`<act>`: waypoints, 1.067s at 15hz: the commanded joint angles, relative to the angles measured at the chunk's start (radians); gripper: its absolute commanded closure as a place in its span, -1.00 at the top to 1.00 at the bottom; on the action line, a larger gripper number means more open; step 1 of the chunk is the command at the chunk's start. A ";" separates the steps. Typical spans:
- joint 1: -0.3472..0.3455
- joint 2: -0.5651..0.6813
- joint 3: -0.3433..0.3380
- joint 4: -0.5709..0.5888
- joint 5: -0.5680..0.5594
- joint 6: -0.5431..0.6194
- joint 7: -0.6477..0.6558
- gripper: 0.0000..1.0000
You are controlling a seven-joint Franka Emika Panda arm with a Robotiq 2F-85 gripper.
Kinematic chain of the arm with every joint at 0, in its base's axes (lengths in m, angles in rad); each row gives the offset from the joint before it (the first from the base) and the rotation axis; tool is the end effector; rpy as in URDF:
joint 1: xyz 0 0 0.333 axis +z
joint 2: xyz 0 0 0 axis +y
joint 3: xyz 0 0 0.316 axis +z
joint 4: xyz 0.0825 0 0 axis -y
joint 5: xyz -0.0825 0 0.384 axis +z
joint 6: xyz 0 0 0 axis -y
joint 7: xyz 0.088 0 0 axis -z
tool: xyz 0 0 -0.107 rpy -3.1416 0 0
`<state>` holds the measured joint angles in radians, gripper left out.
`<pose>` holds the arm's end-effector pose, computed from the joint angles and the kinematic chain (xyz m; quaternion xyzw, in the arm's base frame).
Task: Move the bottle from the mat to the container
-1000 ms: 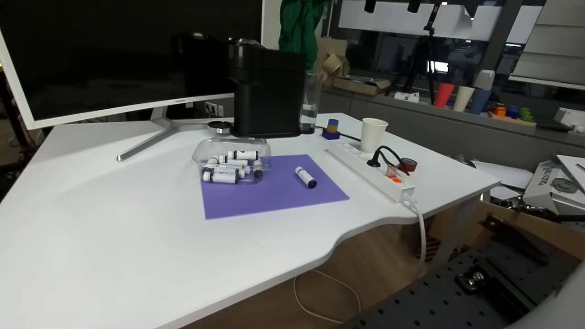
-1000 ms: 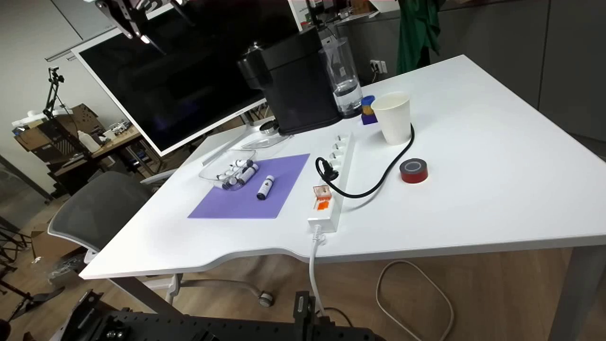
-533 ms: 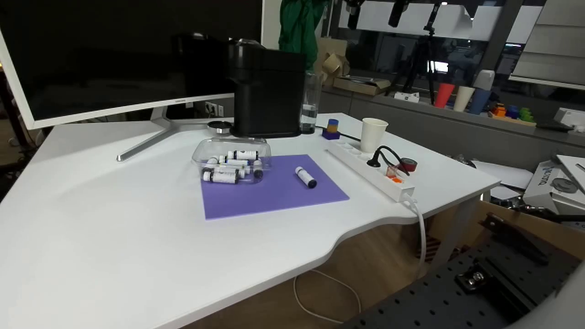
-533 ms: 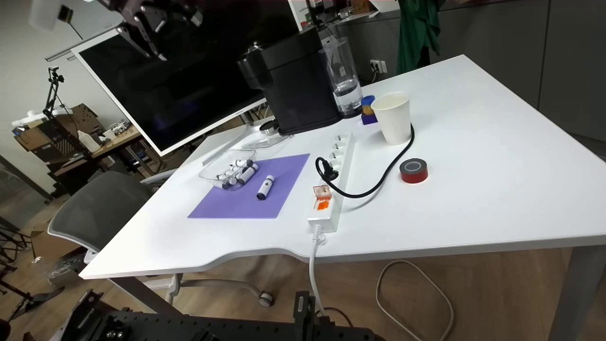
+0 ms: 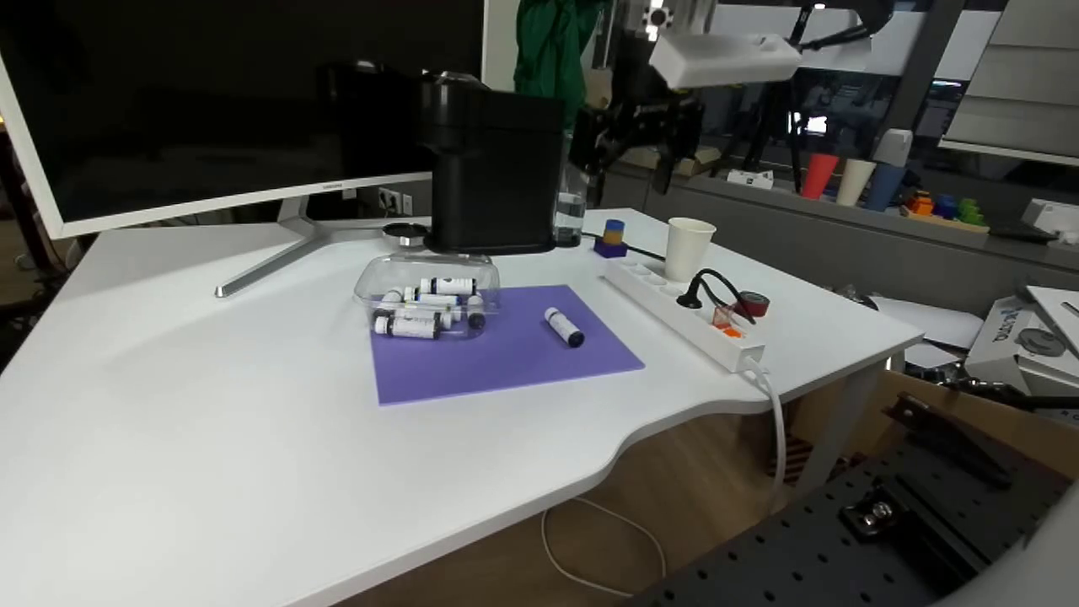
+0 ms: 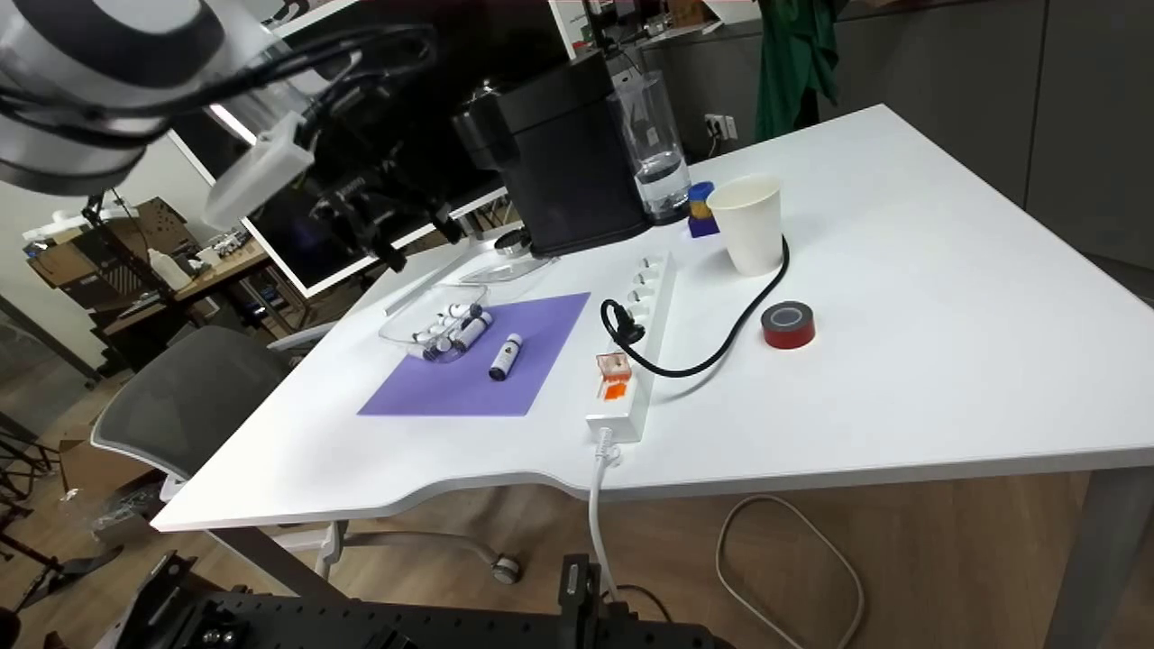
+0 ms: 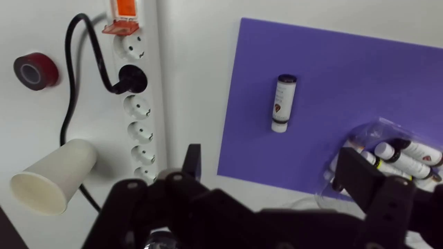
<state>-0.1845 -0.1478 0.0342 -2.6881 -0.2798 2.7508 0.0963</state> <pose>0.4243 -0.0532 0.3005 0.9922 0.0007 0.1018 0.0716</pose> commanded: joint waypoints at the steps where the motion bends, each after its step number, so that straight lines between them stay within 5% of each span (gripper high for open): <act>1: 0.039 0.178 -0.024 0.037 0.007 0.067 -0.003 1.00; 8: 0.078 0.221 -0.063 0.032 0.001 0.074 0.005 1.00; 12: 0.118 0.334 -0.148 0.101 -0.144 0.071 0.156 1.00; 16: 0.168 0.468 -0.183 0.167 -0.093 0.103 0.144 1.00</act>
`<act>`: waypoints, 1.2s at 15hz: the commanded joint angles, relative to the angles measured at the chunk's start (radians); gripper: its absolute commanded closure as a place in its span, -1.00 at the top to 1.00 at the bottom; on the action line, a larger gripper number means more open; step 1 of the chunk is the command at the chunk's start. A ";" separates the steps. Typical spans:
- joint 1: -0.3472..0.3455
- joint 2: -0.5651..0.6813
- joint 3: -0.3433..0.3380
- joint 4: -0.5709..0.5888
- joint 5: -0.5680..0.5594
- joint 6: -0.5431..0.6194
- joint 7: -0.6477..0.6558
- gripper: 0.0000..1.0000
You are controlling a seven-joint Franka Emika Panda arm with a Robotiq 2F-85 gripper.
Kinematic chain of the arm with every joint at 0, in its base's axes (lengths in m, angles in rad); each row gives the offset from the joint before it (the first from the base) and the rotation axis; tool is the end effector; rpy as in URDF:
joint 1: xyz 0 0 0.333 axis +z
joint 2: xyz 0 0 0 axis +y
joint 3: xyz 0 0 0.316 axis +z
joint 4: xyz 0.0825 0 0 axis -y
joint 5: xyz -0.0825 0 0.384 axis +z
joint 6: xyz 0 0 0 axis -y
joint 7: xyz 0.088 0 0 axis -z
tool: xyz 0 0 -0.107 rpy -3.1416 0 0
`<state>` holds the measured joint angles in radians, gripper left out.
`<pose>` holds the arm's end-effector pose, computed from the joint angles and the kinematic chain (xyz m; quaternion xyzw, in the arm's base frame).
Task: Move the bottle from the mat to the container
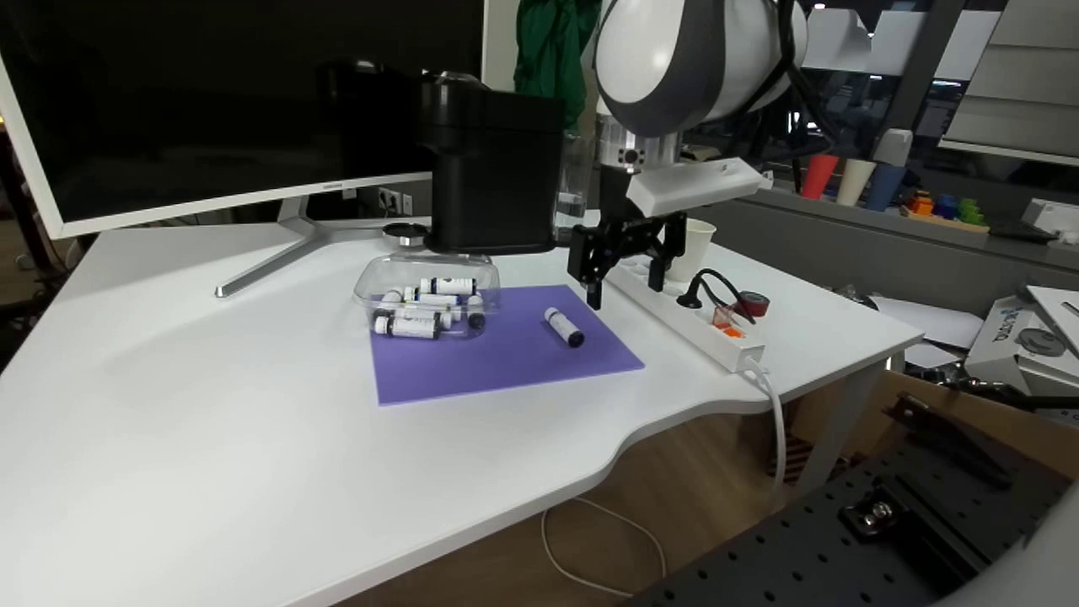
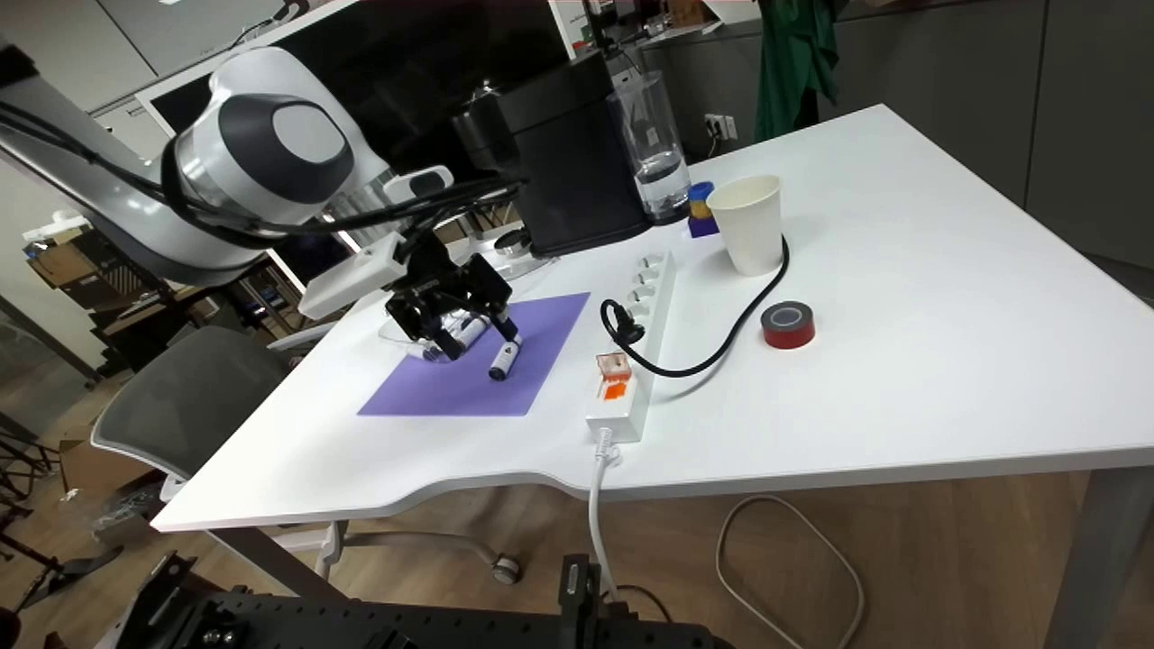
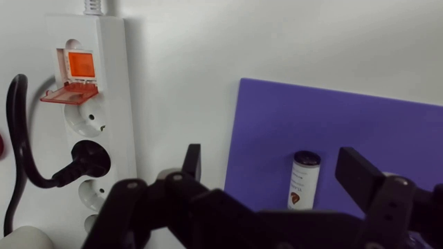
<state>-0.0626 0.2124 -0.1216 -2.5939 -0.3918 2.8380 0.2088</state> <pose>0.4351 -0.0635 0.1838 0.9971 -0.0086 0.0149 0.0736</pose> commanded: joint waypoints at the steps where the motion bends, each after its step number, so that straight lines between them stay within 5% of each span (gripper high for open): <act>1: 0.050 0.141 -0.015 0.089 0.060 0.022 0.006 1.00; 9: 0.090 0.354 0.024 0.237 0.275 0.100 -0.057 1.00; 17: 0.065 0.372 0.048 0.293 0.358 0.126 -0.107 1.00; 18: 0.063 0.370 0.049 0.298 0.363 0.127 -0.113 0.50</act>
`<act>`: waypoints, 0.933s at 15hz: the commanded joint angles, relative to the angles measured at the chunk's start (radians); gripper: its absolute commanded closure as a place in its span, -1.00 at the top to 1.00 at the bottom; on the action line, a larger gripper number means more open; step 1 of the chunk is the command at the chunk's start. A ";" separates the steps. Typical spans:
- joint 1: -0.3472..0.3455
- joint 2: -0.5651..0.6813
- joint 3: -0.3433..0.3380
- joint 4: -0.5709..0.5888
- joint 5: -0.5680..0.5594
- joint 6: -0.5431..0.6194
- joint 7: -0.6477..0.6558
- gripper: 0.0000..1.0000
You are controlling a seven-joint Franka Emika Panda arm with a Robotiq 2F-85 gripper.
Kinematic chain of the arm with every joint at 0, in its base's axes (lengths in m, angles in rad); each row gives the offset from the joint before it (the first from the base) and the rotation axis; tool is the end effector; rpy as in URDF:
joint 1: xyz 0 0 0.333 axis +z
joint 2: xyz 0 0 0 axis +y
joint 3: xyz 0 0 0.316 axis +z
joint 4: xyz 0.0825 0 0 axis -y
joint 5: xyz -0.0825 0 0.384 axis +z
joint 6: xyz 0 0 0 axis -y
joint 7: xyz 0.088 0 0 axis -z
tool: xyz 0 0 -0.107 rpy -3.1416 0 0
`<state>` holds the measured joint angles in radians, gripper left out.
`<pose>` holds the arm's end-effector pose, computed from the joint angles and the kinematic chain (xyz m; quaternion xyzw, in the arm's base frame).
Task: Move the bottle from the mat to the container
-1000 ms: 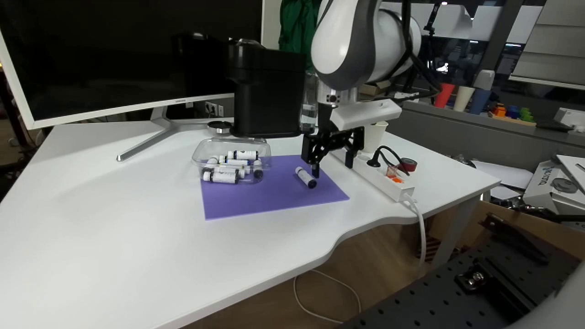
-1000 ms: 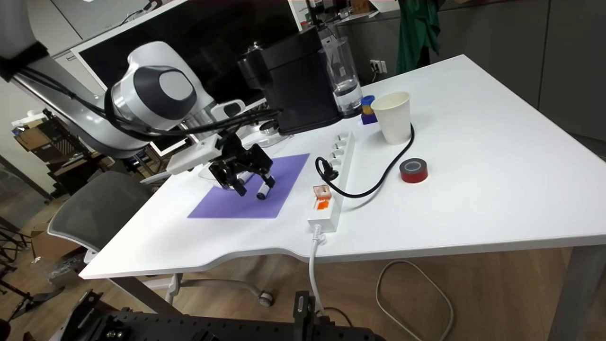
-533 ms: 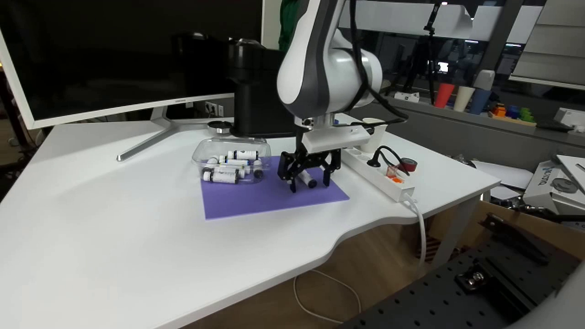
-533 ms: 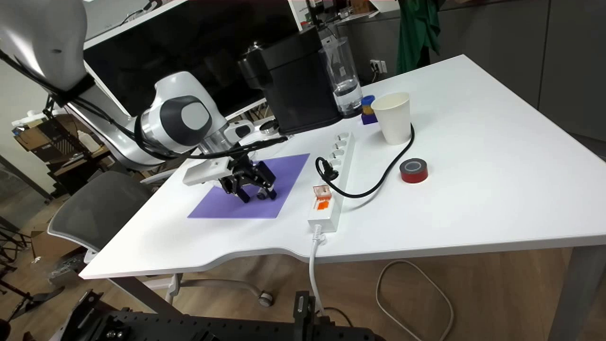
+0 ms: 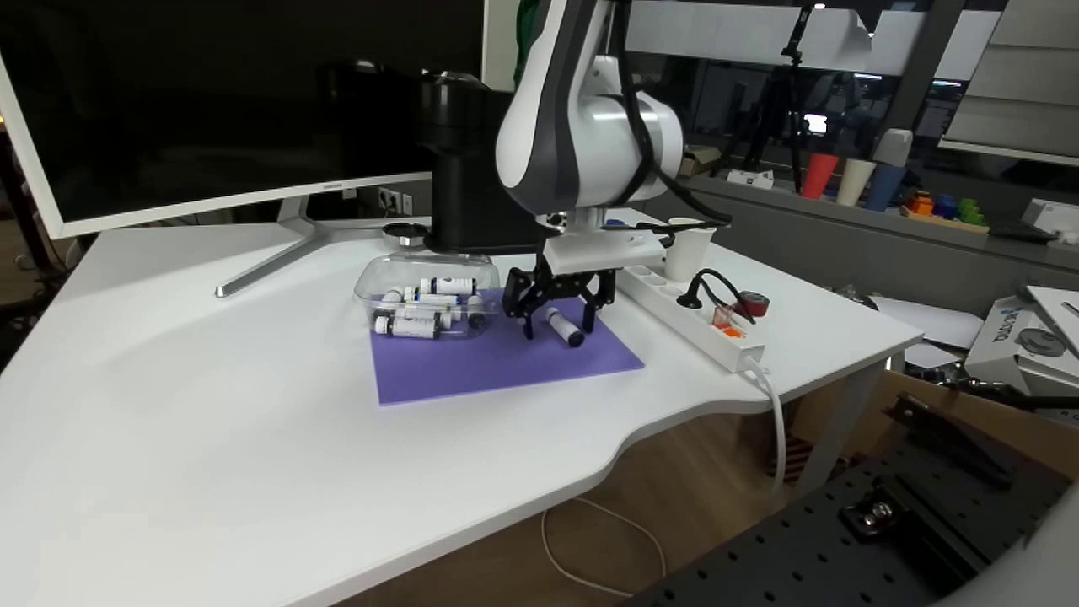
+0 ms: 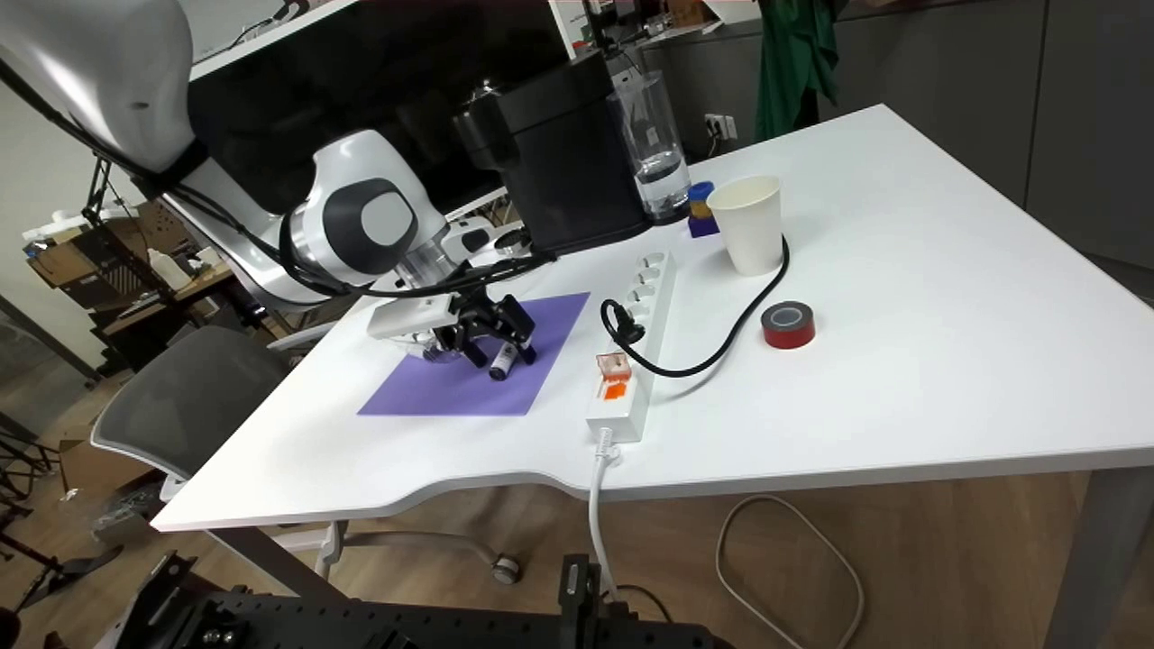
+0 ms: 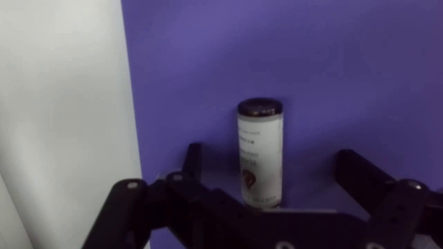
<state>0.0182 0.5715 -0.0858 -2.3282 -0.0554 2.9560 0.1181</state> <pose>0.5054 -0.0344 0.1001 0.9975 -0.0582 0.0293 0.0281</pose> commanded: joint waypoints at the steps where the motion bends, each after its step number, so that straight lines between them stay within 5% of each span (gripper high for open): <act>1: -0.025 0.007 0.020 0.036 0.030 0.003 -0.029 0.46; 11: -0.125 -0.036 0.120 0.050 0.104 -0.033 -0.114 -0.90; 14: -0.135 -0.071 0.133 0.039 0.112 -0.022 -0.119 -0.87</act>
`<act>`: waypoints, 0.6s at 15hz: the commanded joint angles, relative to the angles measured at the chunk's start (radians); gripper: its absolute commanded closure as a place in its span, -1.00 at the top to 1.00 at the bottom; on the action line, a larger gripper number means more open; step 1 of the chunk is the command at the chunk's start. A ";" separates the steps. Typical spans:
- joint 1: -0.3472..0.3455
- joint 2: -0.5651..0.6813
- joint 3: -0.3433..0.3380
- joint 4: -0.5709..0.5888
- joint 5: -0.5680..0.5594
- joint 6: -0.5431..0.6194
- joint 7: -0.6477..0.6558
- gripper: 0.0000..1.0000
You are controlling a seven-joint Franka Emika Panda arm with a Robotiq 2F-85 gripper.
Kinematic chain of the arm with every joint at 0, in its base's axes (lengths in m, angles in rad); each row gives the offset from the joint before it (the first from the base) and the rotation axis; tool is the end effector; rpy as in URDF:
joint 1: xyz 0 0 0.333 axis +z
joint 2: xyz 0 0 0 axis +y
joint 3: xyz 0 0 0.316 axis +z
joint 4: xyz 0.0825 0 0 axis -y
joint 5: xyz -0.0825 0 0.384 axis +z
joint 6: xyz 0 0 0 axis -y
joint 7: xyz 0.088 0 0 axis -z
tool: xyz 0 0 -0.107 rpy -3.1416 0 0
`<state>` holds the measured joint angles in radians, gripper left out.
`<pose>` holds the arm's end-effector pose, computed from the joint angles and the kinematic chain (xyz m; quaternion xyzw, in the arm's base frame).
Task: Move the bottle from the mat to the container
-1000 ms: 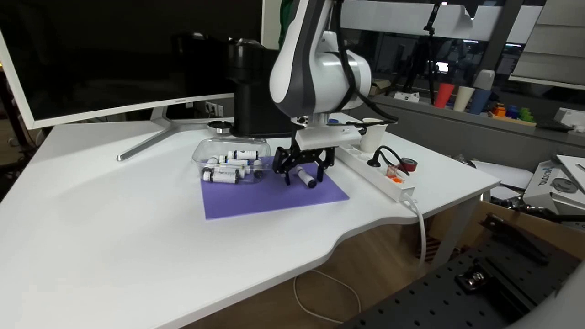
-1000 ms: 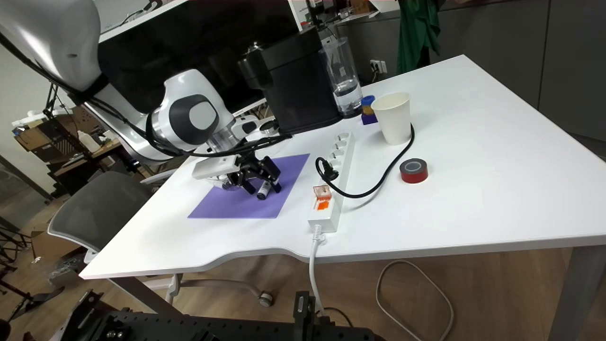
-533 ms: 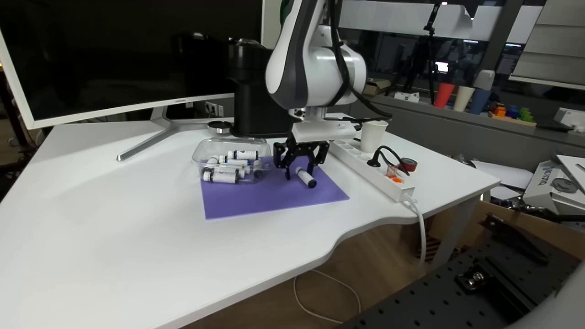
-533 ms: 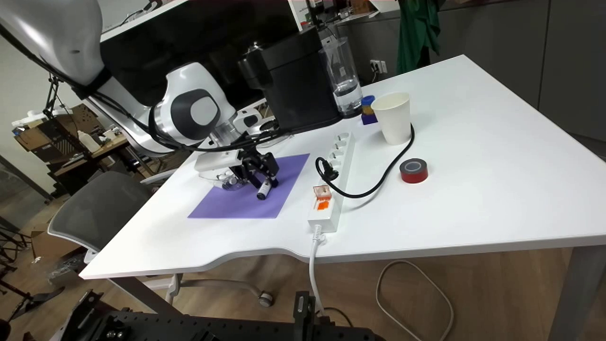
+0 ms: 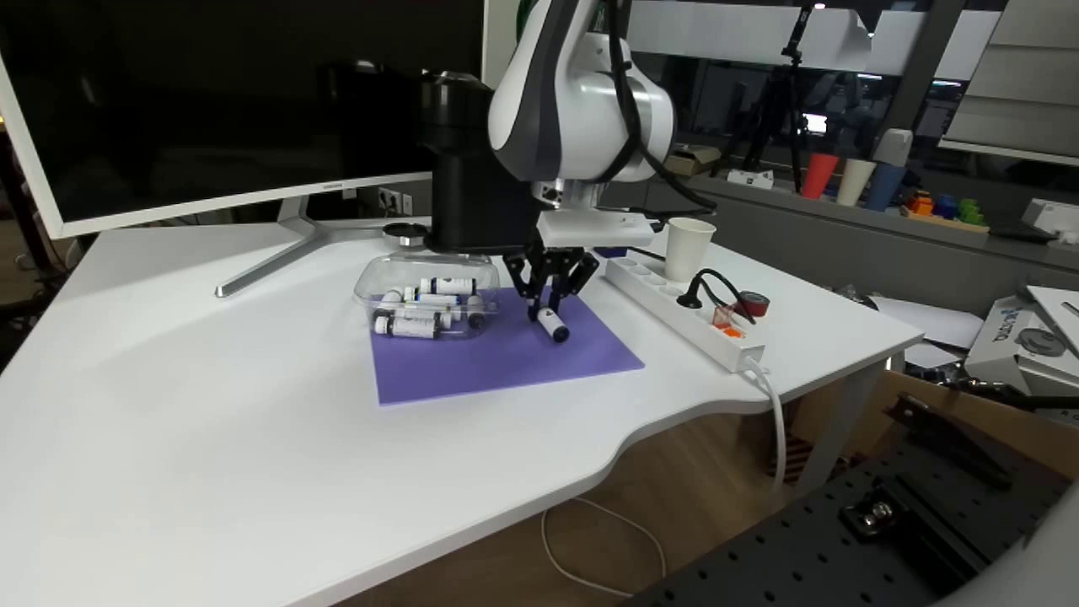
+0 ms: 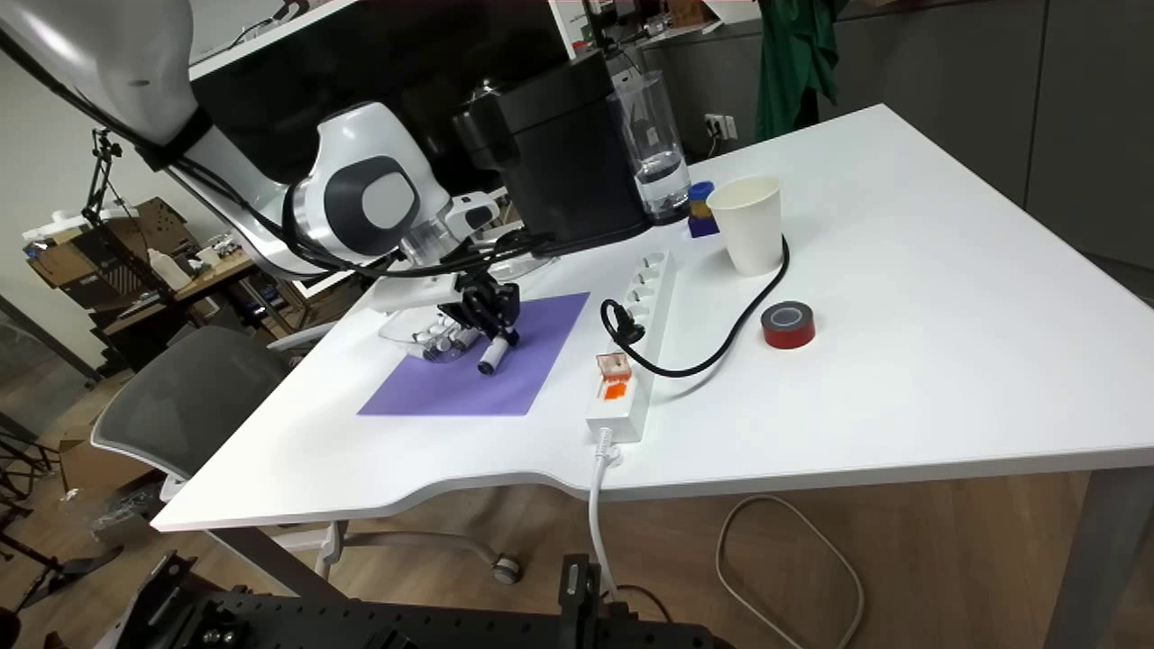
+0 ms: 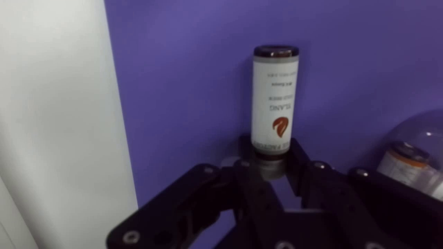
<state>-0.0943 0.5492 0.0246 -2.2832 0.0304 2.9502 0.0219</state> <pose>0.5293 -0.0382 0.1229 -0.9963 0.0626 -0.0591 0.0087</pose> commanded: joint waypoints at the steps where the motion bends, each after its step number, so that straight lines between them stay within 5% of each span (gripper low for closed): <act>1: -0.023 -0.065 0.026 -0.012 0.033 -0.002 -0.024 -0.87; 9: -0.013 -0.114 0.114 -0.005 0.134 0.225 0.033 -0.87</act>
<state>-0.0991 0.4403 0.0918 -2.2833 0.1229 3.1007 0.0216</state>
